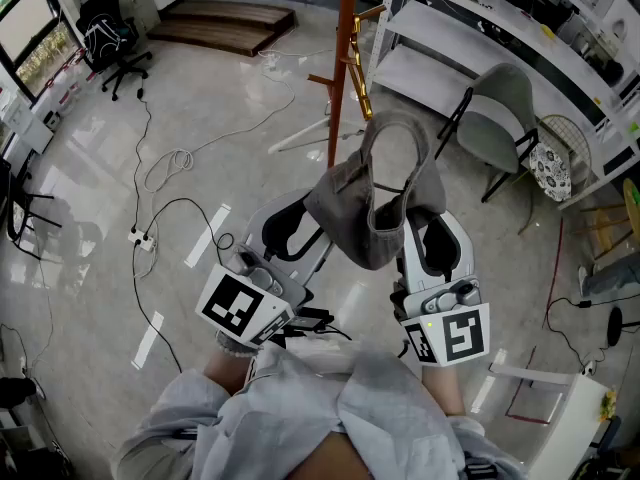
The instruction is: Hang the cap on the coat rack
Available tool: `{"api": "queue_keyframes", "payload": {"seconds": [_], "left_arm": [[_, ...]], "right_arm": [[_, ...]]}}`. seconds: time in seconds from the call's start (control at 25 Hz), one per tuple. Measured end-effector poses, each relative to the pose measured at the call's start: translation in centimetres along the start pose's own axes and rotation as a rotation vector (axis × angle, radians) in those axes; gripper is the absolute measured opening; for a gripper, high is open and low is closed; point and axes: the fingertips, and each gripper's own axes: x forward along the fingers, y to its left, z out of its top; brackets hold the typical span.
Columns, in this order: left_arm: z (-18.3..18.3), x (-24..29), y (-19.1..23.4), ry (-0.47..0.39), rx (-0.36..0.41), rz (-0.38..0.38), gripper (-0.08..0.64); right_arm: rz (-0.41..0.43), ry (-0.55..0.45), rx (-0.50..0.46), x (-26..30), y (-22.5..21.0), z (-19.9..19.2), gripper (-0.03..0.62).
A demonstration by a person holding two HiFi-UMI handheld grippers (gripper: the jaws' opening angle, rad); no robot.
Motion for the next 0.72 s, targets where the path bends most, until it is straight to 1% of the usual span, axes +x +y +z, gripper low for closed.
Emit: {"api": "queue_keyframes", "payload": {"seconds": [0.2,0.52,0.72], "left_arm": [[0.1,-0.1,-0.1,0.001,0.002,0.004,0.153],[0.2,0.5,-1.4,0.003,0.008,0.000,0.153],[0.2,0.8,-2.4,0.005,0.010,0.003,0.153]], "right_arm": [[0.004,-0.005,0.000,-0.1,0.1,0.2,0.124],[0.000,-0.009,0.006,-1.2,-0.9,0.5,0.124],[0.009,-0.014,0.027,-2.0,-1.5,0.6,0.124]]}}
